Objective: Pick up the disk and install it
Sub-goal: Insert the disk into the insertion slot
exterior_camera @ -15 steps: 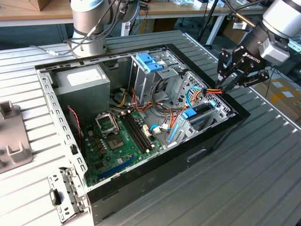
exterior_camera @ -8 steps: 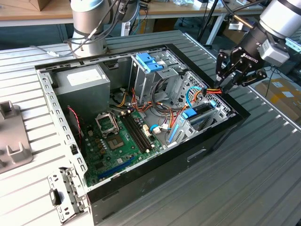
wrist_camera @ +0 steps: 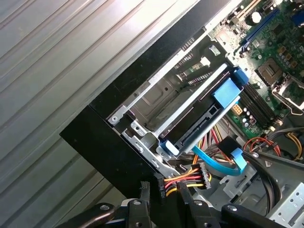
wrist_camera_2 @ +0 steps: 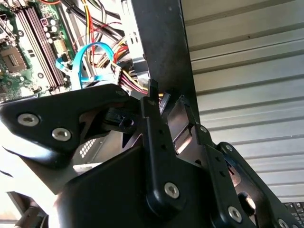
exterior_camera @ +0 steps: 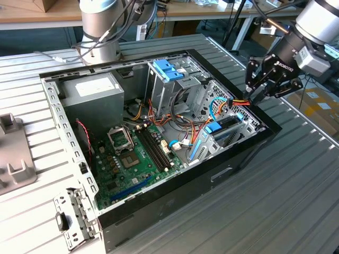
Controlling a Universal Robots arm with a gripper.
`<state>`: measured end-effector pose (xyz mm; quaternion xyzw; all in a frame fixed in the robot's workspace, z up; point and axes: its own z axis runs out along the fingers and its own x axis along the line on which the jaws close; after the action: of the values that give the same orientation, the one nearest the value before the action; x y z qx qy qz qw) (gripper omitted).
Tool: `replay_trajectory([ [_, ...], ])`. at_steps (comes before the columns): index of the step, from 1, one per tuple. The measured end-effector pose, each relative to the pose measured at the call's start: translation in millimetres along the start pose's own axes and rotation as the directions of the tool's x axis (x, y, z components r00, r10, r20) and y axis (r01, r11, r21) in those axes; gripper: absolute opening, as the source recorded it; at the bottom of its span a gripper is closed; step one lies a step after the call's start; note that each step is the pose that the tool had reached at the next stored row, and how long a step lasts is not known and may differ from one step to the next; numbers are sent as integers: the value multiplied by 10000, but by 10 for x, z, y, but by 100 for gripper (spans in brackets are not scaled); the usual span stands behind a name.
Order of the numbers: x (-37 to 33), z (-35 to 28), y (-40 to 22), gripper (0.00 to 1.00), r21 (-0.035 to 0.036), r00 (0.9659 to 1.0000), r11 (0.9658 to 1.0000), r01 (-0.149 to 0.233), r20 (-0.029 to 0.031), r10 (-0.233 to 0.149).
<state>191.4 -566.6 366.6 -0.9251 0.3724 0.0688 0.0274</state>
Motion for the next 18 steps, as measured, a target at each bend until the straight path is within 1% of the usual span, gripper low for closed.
replay_trajectory([
  [3,28,-3,30,36,6,10000,10000,39,12,-39],
  [4,27,-2,30,36,-23,9997,9997,244,15,-244],
  [5,29,-1,30,36,-79,9981,9981,611,15,-611],
  [6,37,-3,22,36,-124,9960,9959,896,16,-896],
  [7,58,-1,3,36,-134,9952,9951,983,19,-983],
  [17,67,11,-3,36,-137,9951,9950,993,19,-993],
  [18,67,11,-3,35,-136,9951,9950,994,19,-994],
])
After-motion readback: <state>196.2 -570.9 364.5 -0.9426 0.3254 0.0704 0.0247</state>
